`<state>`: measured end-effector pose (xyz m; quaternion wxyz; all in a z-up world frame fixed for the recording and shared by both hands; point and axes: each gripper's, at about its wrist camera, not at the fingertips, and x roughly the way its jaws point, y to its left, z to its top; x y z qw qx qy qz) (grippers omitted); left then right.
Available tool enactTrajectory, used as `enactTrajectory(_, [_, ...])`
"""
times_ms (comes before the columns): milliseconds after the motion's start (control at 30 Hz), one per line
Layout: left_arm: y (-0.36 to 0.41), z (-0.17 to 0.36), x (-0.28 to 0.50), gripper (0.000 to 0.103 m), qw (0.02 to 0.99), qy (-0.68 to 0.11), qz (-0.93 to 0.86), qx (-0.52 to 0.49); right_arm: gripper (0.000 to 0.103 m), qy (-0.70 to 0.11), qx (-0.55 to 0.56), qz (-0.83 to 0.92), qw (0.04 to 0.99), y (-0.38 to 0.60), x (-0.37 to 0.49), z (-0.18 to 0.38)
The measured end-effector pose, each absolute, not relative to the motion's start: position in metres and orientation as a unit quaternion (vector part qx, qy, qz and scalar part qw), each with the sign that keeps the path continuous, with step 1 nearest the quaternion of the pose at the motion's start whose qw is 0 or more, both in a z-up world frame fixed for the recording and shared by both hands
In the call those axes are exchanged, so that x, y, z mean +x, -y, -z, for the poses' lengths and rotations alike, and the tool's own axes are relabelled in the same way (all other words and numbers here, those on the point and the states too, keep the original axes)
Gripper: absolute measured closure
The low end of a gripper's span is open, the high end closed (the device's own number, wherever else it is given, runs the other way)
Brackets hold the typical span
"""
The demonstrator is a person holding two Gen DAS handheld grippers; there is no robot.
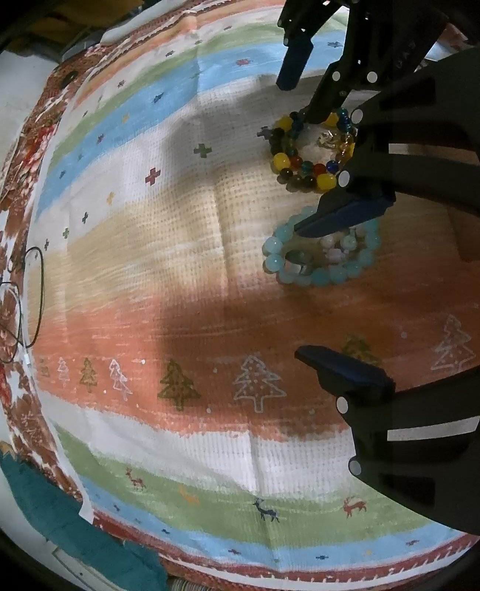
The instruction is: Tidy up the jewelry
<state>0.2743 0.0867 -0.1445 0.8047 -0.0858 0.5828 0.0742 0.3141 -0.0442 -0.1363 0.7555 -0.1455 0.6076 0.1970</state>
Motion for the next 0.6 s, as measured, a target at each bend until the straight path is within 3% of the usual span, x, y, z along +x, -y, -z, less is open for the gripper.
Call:
enactTrajectory(267, [-0.083,0.151,0.281,0.056,0.804,-0.585,-0.062,-0.085,0.074,-0.614,-0.149,-0.197,0.750,0.041,0.317,0.143])
enactTrajectory(500, [-0.077,0.159,0.284,0.084,0.800,-0.593,-0.053,-0.074,0.085,-0.619,-0.159,-0.203,0.742,0.033,0.317,0.150])
enactTrajectory(600, [-0.073,0.162,0.284,0.087,0.799,-0.595,-0.050,-0.070,0.085,-0.617,-0.166,-0.205,0.742,0.030,0.316,0.151])
